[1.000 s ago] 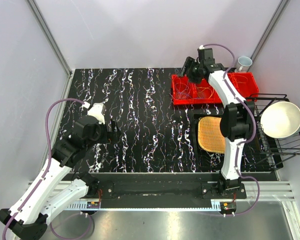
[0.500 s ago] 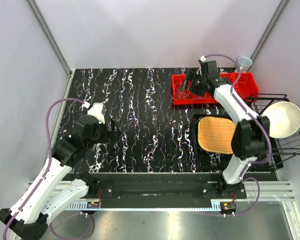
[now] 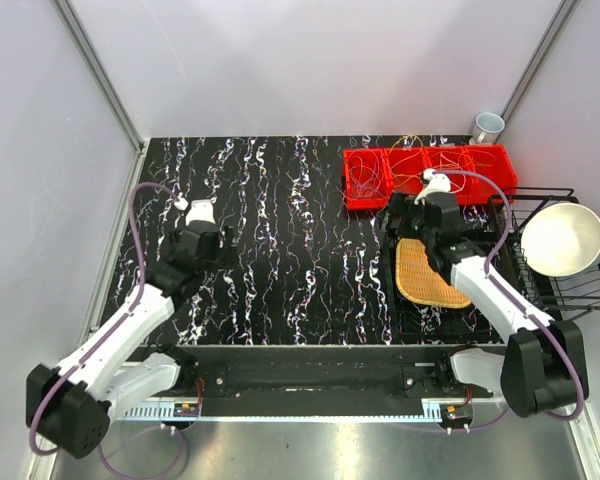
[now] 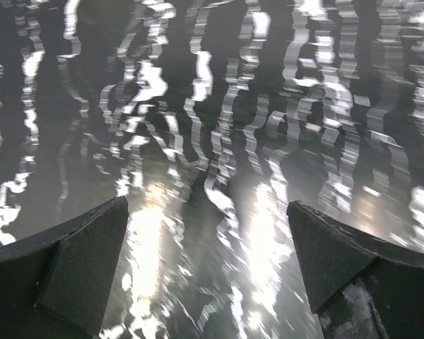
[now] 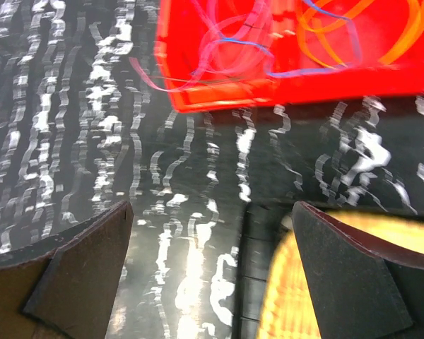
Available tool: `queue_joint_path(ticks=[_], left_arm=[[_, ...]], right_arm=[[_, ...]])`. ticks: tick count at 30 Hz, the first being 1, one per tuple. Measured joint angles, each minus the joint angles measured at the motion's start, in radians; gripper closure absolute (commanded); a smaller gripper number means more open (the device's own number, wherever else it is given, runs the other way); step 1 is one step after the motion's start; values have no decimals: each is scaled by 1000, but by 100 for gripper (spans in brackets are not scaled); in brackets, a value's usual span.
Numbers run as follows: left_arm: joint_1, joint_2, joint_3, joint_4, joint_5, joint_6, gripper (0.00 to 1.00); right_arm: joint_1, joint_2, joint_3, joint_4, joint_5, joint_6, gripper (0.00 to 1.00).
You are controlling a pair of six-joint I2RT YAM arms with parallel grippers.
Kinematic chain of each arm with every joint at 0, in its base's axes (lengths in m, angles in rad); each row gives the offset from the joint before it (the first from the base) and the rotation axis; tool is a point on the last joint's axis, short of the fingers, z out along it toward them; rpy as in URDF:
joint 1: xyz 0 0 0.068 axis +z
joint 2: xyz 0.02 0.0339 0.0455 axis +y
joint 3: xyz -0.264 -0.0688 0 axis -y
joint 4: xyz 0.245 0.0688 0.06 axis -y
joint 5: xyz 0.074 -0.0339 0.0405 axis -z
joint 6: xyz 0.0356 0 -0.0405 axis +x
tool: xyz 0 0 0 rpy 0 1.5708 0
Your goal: Untangle the cables
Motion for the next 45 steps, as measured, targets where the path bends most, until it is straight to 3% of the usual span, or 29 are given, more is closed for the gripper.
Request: queue_joint_path(ticks=[5,12,18,26,35,37,45], left_arm=[[13,24,-169,287,-121,105,6],[93,110,-381,705,-181,257,6],[196,240,-424,954,-156,319,7],[299,378,-422,1246,2,401,10],[390,426,-458,1434,187,397,12],[391,430,-499,1483,220,401,1],[391,436,-519,1543,262,402,1]], right_arm=[[0,-64,-106,66,83,2,0],[0,-119,-130,76,129,43,0],[0,-138,-141,76,164,63,0],[0,-162,-204,80,285,37,0],[0,-208,-333,202,382,-5,0],[0,-210,-352,246,389,-21,0],[0,-165,-340,322,520,-31,0]])
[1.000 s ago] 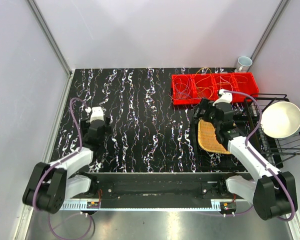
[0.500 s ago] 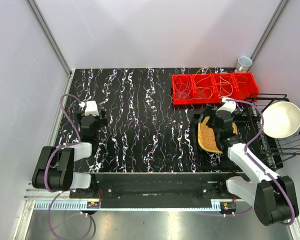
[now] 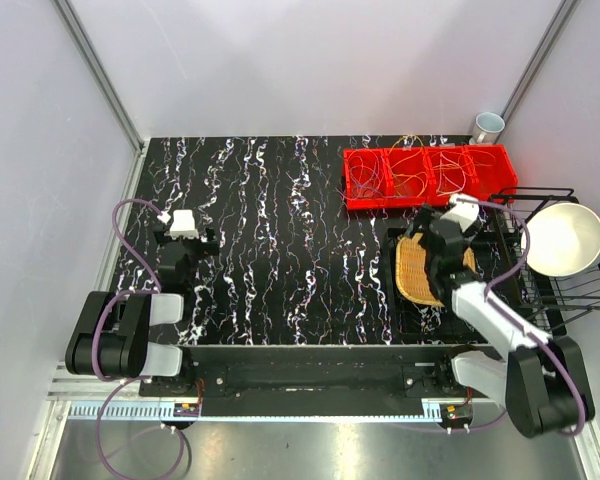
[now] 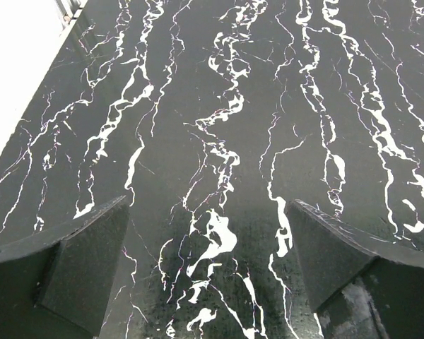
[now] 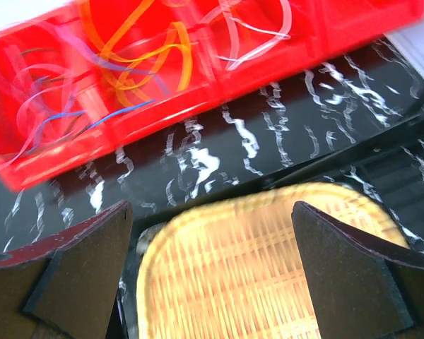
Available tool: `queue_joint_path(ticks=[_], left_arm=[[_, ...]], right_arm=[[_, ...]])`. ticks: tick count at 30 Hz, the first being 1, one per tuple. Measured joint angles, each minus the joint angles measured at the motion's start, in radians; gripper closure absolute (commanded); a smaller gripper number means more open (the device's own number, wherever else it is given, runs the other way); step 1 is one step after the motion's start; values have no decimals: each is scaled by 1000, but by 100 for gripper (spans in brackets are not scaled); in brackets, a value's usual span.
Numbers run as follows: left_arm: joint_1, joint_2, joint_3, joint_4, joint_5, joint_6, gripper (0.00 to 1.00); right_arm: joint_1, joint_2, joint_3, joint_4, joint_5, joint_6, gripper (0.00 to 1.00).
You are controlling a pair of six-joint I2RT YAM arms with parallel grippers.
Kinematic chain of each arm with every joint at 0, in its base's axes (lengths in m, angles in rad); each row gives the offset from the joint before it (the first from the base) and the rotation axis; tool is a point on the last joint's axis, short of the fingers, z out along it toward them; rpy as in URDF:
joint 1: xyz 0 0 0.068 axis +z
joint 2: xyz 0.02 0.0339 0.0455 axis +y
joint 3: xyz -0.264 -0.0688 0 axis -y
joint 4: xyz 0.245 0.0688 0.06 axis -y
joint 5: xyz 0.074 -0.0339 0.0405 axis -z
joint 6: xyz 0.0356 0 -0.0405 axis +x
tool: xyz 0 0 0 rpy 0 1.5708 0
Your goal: Untangle the cables
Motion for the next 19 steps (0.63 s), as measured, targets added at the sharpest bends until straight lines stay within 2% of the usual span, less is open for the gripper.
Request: queue_joint_path(ticks=[5,19], left_arm=[[0,0,0,3,3,0,1],[2,0,0,10,5,0,1]], right_arm=[[-1,99,175,-126,58,48,0],[-1,-28,80,-85,53,39,0]])
